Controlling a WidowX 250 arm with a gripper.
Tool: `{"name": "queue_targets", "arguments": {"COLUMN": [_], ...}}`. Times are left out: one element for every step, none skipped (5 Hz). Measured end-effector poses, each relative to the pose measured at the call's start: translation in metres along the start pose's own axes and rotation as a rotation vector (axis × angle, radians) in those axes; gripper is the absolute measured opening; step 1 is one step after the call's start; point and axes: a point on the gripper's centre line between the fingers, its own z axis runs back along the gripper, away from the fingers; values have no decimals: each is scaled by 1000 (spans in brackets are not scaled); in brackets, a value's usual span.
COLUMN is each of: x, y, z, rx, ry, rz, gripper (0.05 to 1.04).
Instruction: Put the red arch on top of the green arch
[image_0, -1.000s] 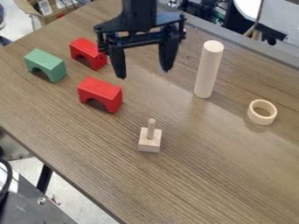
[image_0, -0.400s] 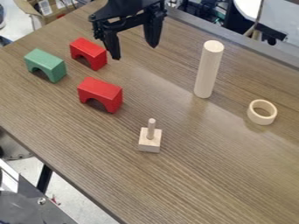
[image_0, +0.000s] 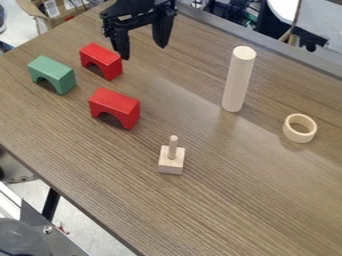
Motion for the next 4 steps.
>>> {"name": "queue_targets", "arguments": {"x": [18,31,43,51], "y": [4,8,15,22], "z": [-9,-18,-25,-34], "rx": [27,48,61,76], "ry": [-33,-53,-83,-89], "rz": [52,92,154,201], "gripper": [999,999,999,999]}}
